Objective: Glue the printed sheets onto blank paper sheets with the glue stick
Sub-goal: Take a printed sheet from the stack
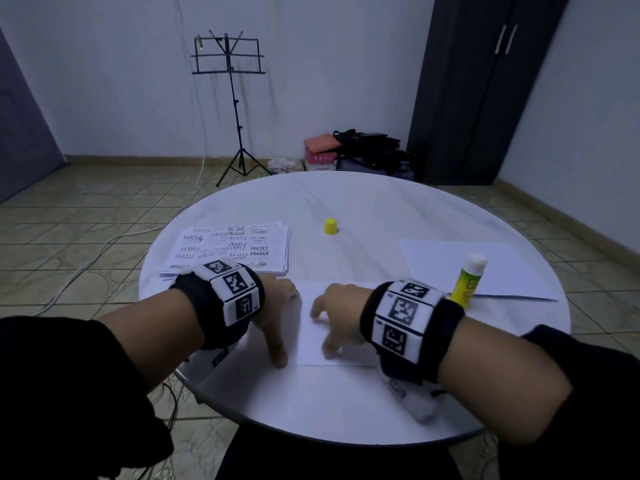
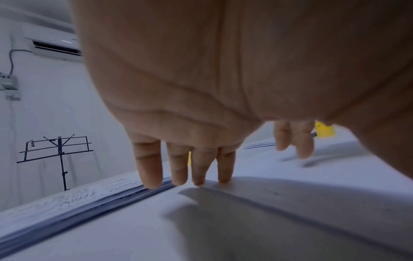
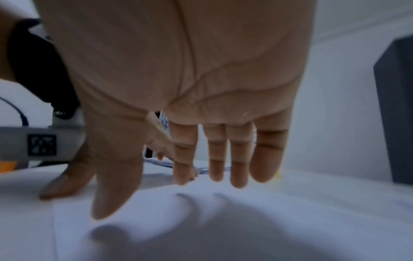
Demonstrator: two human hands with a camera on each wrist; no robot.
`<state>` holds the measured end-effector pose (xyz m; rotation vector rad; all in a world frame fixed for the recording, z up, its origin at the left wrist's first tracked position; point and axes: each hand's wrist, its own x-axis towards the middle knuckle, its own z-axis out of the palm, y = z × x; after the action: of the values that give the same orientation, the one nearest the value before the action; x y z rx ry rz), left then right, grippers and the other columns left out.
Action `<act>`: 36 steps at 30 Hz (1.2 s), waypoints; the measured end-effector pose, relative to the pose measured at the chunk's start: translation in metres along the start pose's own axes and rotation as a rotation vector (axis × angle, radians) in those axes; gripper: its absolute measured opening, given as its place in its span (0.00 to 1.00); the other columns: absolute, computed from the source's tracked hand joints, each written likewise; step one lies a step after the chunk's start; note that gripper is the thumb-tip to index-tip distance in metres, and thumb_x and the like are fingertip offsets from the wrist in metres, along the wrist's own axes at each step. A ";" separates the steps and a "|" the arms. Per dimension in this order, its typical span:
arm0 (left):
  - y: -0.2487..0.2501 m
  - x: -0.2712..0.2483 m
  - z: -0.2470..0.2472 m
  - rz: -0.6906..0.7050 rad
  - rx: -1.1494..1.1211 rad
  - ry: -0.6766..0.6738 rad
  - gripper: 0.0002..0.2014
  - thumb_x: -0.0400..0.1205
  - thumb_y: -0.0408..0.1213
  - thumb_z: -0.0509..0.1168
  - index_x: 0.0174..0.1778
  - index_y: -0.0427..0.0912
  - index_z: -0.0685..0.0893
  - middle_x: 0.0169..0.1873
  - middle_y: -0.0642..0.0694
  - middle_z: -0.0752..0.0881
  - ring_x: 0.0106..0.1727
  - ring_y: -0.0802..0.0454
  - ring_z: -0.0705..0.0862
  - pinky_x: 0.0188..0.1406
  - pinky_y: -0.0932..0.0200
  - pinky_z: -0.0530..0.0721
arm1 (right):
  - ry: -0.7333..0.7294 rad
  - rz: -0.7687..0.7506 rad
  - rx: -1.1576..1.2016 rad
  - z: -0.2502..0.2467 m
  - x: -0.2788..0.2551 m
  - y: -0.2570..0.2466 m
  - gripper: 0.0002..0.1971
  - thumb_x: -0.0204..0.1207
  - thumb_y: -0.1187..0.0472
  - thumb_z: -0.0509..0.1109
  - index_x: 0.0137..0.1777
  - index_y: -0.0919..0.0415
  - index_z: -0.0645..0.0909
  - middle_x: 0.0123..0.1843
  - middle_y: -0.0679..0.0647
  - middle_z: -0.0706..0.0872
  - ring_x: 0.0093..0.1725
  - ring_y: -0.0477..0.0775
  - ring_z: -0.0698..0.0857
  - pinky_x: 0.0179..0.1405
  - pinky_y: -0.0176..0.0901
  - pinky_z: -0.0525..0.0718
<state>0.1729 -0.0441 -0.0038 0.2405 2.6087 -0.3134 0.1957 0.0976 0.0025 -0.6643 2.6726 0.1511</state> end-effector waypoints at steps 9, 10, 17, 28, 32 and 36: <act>-0.006 -0.007 0.008 -0.009 -0.040 0.009 0.58 0.52 0.62 0.82 0.76 0.57 0.60 0.71 0.52 0.68 0.73 0.47 0.70 0.71 0.49 0.70 | -0.123 0.047 0.073 0.001 -0.002 0.037 0.44 0.67 0.48 0.79 0.80 0.47 0.60 0.80 0.51 0.61 0.79 0.55 0.63 0.77 0.49 0.64; -0.006 -0.007 0.008 -0.003 -0.041 0.010 0.57 0.52 0.62 0.82 0.76 0.57 0.61 0.71 0.52 0.68 0.73 0.47 0.70 0.71 0.49 0.70 | -0.128 0.073 0.084 0.003 -0.007 0.048 0.45 0.66 0.49 0.80 0.81 0.47 0.59 0.81 0.50 0.60 0.80 0.54 0.62 0.77 0.47 0.63; -0.006 -0.006 0.006 0.001 -0.057 0.005 0.59 0.51 0.62 0.82 0.76 0.58 0.60 0.72 0.52 0.69 0.72 0.47 0.72 0.71 0.49 0.72 | -0.188 0.175 0.137 0.019 -0.037 0.099 0.53 0.63 0.52 0.83 0.83 0.45 0.53 0.82 0.45 0.56 0.81 0.51 0.59 0.77 0.48 0.65; -0.003 -0.013 0.016 0.100 -0.046 0.125 0.58 0.62 0.57 0.80 0.83 0.50 0.54 0.81 0.49 0.56 0.82 0.47 0.56 0.80 0.50 0.60 | -0.101 0.174 -0.141 0.024 -0.041 0.082 0.24 0.72 0.60 0.72 0.68 0.58 0.72 0.69 0.54 0.73 0.65 0.57 0.76 0.53 0.44 0.77; 0.001 -0.010 0.024 0.183 -0.062 0.147 0.38 0.73 0.48 0.73 0.79 0.51 0.66 0.74 0.48 0.70 0.74 0.50 0.70 0.74 0.55 0.69 | -0.074 0.176 -0.100 0.032 -0.041 0.069 0.04 0.77 0.66 0.60 0.49 0.62 0.74 0.57 0.57 0.78 0.47 0.55 0.75 0.30 0.35 0.69; 0.010 -0.001 0.020 0.165 -0.042 0.137 0.29 0.76 0.41 0.64 0.75 0.51 0.72 0.72 0.48 0.74 0.72 0.47 0.74 0.71 0.51 0.74 | -0.062 0.243 -0.072 0.025 -0.039 0.062 0.07 0.79 0.62 0.58 0.49 0.62 0.77 0.49 0.57 0.77 0.46 0.55 0.74 0.45 0.40 0.77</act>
<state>0.1853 -0.0395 -0.0218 0.4741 2.7047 -0.1897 0.2070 0.1738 -0.0047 -0.3467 2.6896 0.3296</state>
